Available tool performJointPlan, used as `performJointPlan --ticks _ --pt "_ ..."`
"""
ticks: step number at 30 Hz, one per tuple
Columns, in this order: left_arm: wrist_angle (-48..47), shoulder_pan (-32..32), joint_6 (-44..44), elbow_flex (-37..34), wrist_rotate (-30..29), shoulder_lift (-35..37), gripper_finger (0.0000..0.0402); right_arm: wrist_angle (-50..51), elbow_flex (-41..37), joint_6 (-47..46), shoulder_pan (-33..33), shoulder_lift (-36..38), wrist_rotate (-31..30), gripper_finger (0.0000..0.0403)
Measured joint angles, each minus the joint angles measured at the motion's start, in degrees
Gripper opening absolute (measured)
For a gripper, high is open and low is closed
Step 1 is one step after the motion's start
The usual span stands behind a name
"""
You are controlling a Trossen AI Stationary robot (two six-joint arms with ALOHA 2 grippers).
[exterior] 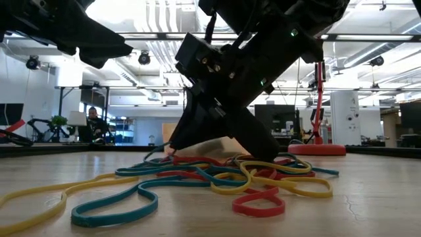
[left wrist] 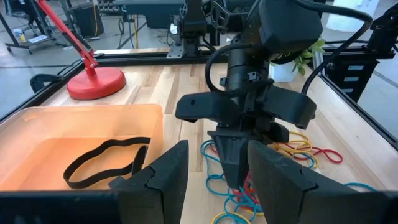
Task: Pick and place rubber bands into bin
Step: Put the blue rubber band into the orange bin
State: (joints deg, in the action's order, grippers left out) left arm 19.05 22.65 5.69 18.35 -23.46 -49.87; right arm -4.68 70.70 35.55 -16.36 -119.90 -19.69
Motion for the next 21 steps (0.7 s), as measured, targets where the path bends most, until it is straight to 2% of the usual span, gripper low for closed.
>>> performJointPlan --ticks 5,14,21 --pt "-0.05 0.00 0.00 0.00 0.00 0.02 0.0151 1.02 0.02 0.07 -0.46 2.23 -1.87 0.0008" --pt "-0.07 -0.03 -0.02 0.00 0.00 0.02 0.0151 6.88 0.02 0.42 -0.79 10.91 -11.46 0.0008" --pt "-0.02 -0.02 -0.02 0.00 0.00 0.02 0.0151 7.45 0.00 2.29 2.55 16.81 -16.79 0.0008"
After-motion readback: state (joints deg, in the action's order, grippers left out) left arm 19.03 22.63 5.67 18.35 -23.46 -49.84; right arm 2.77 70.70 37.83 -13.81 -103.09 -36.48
